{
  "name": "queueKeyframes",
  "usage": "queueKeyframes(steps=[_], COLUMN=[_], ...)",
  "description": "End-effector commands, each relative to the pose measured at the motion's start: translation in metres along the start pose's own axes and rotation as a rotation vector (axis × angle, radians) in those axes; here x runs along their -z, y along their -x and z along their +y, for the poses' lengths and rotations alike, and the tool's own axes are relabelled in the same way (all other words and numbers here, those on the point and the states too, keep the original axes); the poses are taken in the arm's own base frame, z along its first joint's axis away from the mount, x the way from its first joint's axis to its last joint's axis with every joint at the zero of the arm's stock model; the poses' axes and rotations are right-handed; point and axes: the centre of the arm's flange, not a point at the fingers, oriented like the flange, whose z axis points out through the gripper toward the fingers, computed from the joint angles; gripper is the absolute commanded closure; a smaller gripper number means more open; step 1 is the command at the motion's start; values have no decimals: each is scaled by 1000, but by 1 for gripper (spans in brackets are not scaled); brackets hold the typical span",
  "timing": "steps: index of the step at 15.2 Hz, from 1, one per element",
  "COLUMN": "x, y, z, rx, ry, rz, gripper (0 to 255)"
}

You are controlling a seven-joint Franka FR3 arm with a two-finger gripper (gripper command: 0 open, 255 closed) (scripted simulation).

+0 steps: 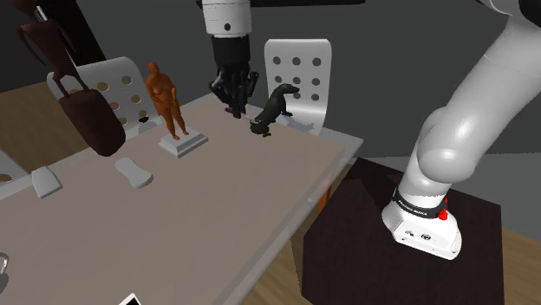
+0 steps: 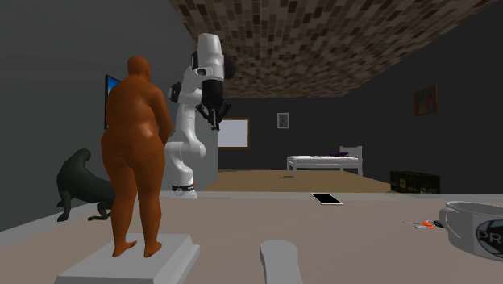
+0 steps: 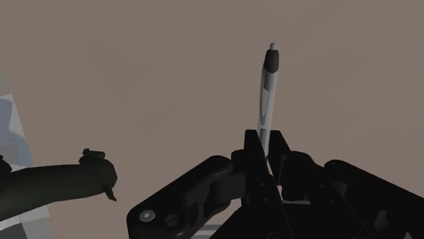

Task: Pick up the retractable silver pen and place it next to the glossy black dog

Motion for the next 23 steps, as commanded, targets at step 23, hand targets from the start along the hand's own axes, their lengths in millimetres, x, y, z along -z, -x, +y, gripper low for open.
queueKeyframes(steps=[23], x=[20], y=[89], z=[294], rx=[1], ry=[-2], rz=[0], gripper=[255])
